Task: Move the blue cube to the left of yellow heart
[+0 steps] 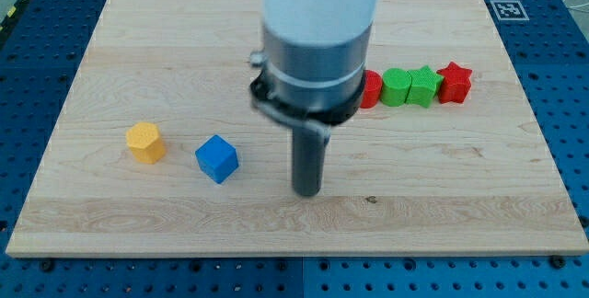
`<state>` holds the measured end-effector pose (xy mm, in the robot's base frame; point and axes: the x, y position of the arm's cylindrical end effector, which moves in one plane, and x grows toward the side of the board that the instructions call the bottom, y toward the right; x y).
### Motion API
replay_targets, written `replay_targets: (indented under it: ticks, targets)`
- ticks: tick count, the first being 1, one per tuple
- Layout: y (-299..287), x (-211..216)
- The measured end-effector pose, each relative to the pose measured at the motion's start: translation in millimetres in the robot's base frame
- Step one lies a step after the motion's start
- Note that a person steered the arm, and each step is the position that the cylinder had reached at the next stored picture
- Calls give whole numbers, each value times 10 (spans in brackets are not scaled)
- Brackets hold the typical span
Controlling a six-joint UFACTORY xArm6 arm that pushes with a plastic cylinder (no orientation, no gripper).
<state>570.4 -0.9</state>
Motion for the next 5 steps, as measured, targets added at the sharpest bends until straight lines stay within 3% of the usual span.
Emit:
replay_targets:
  ticks: [1,3,5]
  targets:
    - [-425,164]
    - [-1090,-134]
    - [-1042,-378]
